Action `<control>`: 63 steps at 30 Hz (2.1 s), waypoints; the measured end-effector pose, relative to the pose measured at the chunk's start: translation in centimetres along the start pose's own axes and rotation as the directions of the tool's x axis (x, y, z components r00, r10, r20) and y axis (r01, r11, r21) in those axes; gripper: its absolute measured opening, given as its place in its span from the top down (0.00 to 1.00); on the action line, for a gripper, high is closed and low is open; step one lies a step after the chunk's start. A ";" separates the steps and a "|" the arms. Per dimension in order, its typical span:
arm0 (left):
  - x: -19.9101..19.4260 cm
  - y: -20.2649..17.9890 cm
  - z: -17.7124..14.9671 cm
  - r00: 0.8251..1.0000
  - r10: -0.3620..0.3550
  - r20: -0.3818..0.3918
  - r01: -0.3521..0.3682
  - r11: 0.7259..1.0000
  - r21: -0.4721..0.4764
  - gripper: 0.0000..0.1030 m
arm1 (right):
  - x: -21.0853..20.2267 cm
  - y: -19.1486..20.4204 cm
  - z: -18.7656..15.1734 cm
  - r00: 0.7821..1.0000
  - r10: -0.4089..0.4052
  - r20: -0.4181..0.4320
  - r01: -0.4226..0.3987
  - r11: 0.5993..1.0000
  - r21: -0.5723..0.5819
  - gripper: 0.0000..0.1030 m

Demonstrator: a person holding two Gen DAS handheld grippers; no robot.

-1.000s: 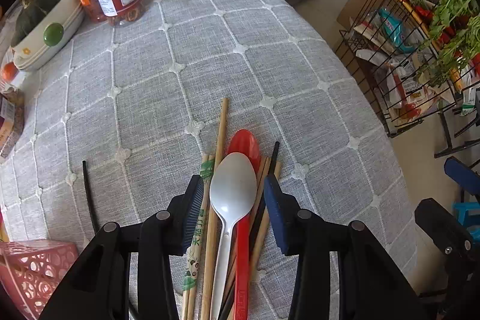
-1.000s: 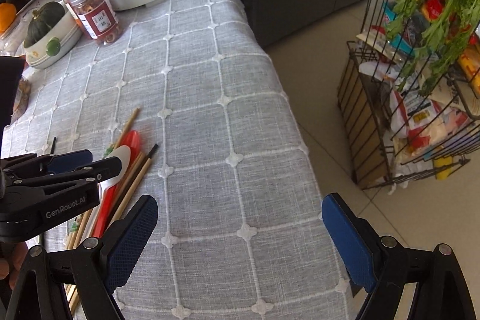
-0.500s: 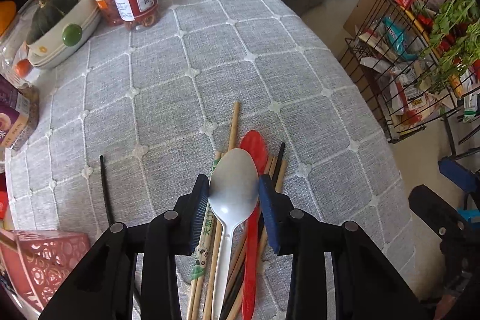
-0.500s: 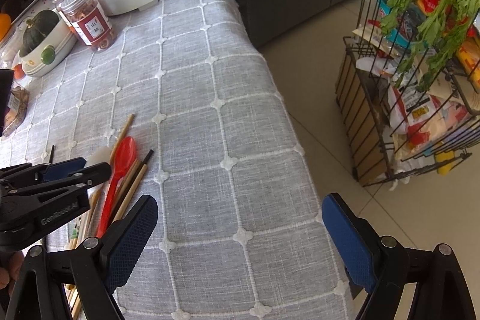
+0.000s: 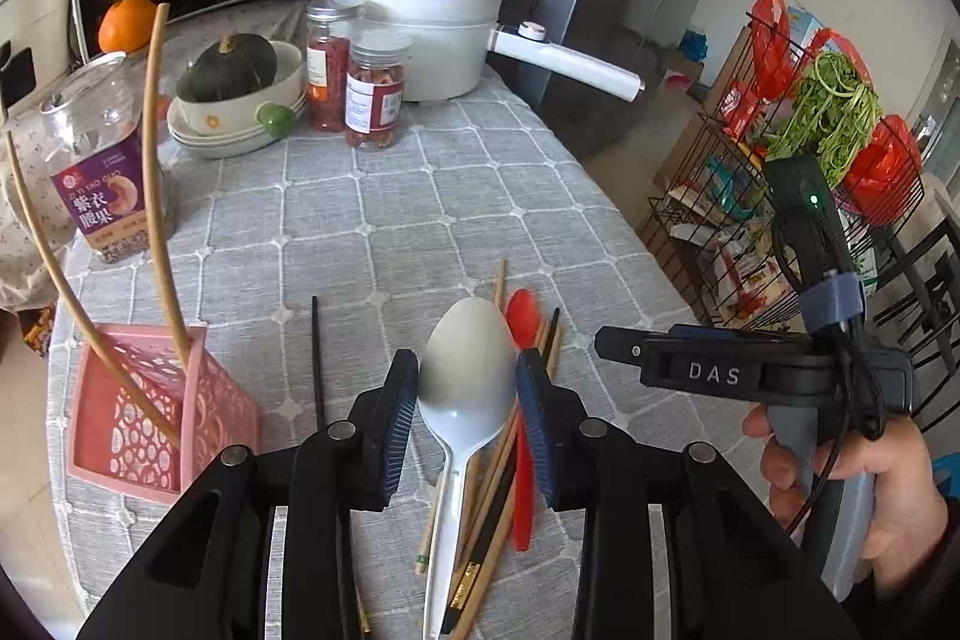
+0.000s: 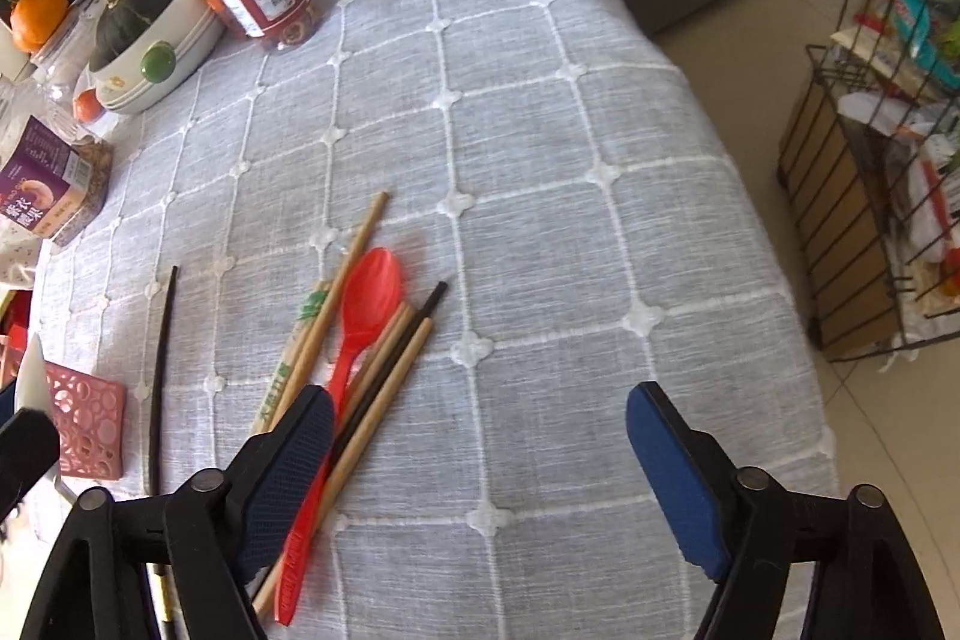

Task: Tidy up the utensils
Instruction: 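Grasp the red spoon with the right gripper while the left gripper lifts the white spoon, then lower the white spoon into the pink basket and open the left gripper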

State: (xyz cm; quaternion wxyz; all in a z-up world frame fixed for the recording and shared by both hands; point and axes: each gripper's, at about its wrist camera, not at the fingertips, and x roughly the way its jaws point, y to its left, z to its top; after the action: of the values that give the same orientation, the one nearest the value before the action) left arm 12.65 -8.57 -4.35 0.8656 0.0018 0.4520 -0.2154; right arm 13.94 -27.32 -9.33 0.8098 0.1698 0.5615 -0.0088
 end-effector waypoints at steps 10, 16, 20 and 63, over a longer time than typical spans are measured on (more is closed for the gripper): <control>-3.3 2.7 -1.0 0.998 -0.035 0.053 0.035 0.999 -0.002 0.65 | 3.7 1.8 2.3 0.997 0.071 -0.017 -0.071 0.998 -0.002 0.51; -4.3 4.2 -1.4 0.997 -0.048 0.059 0.049 0.999 -0.019 0.65 | 6.0 2.7 3.9 1.000 -0.010 -0.024 0.009 0.998 -0.062 0.52; -4.3 5.1 -1.5 0.997 -0.053 0.050 0.055 0.998 -0.044 0.65 | 6.9 3.1 4.6 1.000 -0.029 -0.007 0.028 0.995 -0.092 0.52; -11.0 9.1 1.1 0.732 0.248 0.635 -0.149 0.967 -0.206 0.65 | -10.2 10.3 -0.6 0.895 0.130 0.426 -0.036 0.974 -0.222 0.95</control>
State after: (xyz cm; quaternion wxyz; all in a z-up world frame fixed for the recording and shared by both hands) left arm 11.42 3.58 3.15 0.9847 -0.0867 0.1311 -0.0759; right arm 11.79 -19.21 2.52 0.9282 0.1017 0.3550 0.0466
